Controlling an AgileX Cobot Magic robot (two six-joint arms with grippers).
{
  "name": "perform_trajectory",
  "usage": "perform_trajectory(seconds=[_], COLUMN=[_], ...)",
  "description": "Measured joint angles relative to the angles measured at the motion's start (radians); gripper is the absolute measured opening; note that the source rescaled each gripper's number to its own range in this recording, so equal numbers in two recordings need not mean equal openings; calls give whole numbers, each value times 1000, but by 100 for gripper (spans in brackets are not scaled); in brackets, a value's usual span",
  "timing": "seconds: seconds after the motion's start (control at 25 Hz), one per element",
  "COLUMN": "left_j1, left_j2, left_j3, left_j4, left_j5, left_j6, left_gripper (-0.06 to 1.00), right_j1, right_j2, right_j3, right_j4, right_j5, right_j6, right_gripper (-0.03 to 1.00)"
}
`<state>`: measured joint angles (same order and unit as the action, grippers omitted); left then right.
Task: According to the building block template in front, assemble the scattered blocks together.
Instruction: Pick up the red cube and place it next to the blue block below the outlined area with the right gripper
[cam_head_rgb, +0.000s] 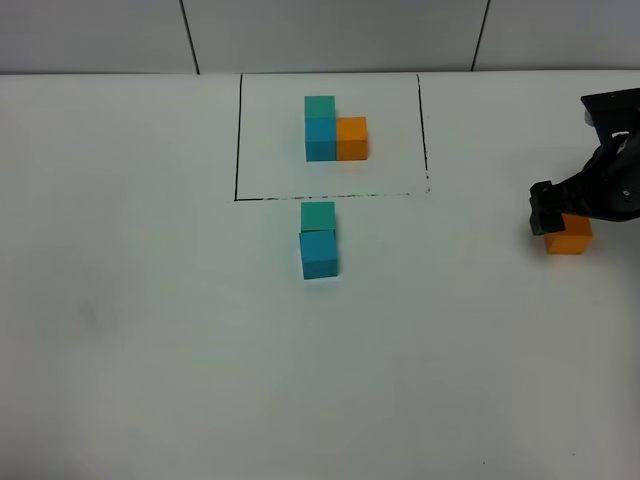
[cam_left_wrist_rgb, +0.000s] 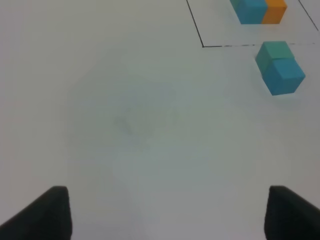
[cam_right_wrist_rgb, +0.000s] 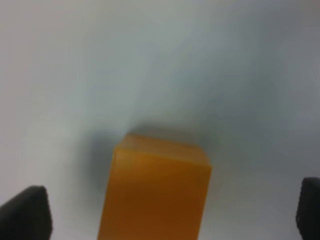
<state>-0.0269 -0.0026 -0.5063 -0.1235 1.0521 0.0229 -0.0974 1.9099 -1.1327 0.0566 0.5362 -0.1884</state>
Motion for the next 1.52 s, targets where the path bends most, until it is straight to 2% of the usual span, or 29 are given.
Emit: perform_trajectory(seconds=[0.28, 0.4, 0.48, 0.6, 0.64, 0.68, 0.84, 0.96, 1.04, 1.12, 1.24, 1.28, 1.4, 1.52], left_j1=[0, 0, 0, 0, 0, 0, 0, 0, 0, 0, 0, 0, 0, 0], left_j2=[0, 0, 0, 0, 0, 0, 0, 0, 0, 0, 0, 0, 0, 0], left_j3=[0, 0, 0, 0, 0, 0, 0, 0, 0, 0, 0, 0, 0, 0], left_j4=[0, 0, 0, 0, 0, 0, 0, 0, 0, -1, -1, -1, -1, -1], left_j5=[0, 0, 0, 0, 0, 0, 0, 0, 0, 0, 0, 0, 0, 0], left_j6=[0, 0, 0, 0, 0, 0, 0, 0, 0, 0, 0, 0, 0, 0], left_gripper=[64, 64, 64, 64, 64, 64, 64, 64, 64, 64, 64, 64, 64, 64], right_j1=[-22, -22, -22, -22, -22, -22, -5, 57, 127, 219, 341, 369, 445, 495], right_j2=[64, 71, 71, 72, 72, 72, 59, 16, -13, -24, 6, 21, 85, 134], right_j3=[0, 0, 0, 0, 0, 0, 0, 0, -3, -17, -74, -96, -187, -291], right_j4=[5, 6, 6, 9, 9, 9, -9, -82, -148, -186, -180, -168, -125, -94], right_j5=[-6, -20, -24, -21, -16, -12, 6, 11, 39, 90, 204, 230, 283, 326], right_j6=[-22, -26, -26, -20, -18, -17, -18, -84, -199, -379, -636, -689, -796, -830], right_gripper=[91, 79, 65, 34, 15, 0, 2, 2, 2, 2, 2, 2, 2, 2])
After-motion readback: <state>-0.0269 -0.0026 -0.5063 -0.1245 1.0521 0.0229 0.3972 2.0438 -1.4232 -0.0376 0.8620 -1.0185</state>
